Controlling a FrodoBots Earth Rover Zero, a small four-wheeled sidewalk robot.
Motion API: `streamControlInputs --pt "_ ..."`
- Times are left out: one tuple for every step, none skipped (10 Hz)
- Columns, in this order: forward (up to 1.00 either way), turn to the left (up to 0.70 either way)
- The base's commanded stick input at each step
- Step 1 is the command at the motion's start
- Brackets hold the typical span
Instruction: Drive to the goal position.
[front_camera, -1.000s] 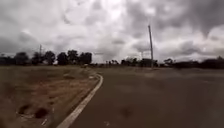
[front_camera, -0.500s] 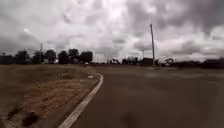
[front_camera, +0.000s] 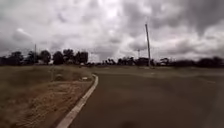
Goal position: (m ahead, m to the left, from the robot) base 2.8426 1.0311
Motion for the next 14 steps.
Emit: streamControlInputs --pt "0.50 0.00" --pt "0.50 0.00" --pt "0.50 0.00" --pt "0.50 0.00" --pt "0.50 0.00" --pt "0.50 0.00" --pt "0.50 0.00" --pt "0.50 0.00" --pt "0.50 0.00" --pt "0.50 0.00" --pt "0.50 0.00" --pt "0.50 0.00" --pt "0.50 0.00" --pt "0.50 0.00"
